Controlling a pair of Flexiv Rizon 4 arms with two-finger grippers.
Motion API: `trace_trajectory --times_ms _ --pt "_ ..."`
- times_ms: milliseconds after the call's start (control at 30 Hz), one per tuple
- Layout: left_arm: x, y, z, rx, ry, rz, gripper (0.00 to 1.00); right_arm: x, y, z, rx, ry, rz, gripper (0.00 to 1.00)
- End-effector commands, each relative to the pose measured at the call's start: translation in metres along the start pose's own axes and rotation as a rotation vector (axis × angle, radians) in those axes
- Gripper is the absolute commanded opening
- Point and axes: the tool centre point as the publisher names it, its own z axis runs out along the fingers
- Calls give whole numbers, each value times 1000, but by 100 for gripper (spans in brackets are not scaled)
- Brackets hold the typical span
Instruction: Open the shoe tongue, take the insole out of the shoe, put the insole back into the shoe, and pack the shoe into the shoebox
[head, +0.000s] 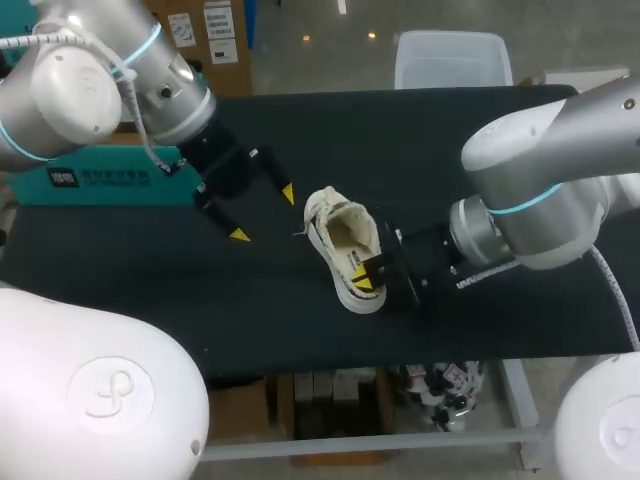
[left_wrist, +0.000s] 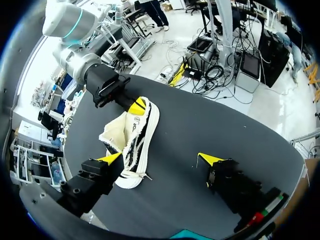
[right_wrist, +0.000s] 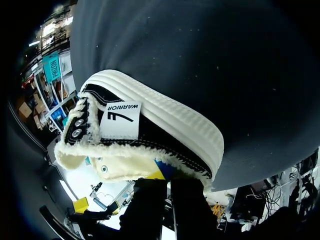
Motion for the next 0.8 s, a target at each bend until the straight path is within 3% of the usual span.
trace_trajectory --times_ms 33,100,167,233,400,533,800 --pt "2 -12 -2 -260 21 -53 100 0 2 2 -39 -62 19 0" --pt "2 -12 -2 -260 21 -53 100 0 1 3 -85 -83 33 0" --pt "-8 -15 -3 -205 8 -257 100 -1 1 3 -134 -111 45 0" --pt "-10 -19 1 -164 14 -360 100 -2 0 5 -193 -144 59 0" --pt "-3 -21 -3 -33 -48 -468 100 -1 0 14 -245 -184 48 0" --pt "4 -9 -12 -1 -98 -620 100 -3 -3 19 -272 -200 33 0" --pt "14 0 -16 -7 -83 -683 100 1 -17 8 -286 -169 -29 0"
